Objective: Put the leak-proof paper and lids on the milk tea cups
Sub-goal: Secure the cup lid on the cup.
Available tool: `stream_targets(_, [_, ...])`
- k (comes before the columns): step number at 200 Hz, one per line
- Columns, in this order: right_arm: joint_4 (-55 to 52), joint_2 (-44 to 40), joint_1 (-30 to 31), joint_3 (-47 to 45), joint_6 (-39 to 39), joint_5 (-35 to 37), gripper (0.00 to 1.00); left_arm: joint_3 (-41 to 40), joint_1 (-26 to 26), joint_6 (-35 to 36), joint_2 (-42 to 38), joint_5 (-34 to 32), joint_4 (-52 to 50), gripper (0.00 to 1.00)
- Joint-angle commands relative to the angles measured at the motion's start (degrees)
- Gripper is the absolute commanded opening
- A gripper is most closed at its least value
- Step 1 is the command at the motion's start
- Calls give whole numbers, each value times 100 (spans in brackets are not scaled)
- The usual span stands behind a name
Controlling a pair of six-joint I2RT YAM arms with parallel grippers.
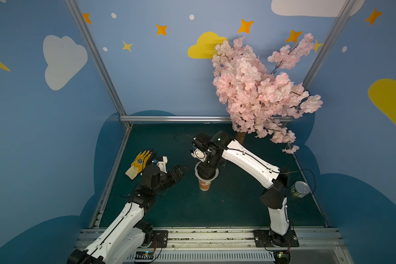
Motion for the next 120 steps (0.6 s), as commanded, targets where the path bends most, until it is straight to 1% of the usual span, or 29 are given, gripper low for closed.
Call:
stream_targets(1, [-93, 140, 41, 119, -81, -103, 71, -34, 27, 78, -75, -39, -95, 97])
stream_targets(120, [-33, 352, 73, -11, -165, -286, 73, -22, 27, 70, -66, 46, -93, 97])
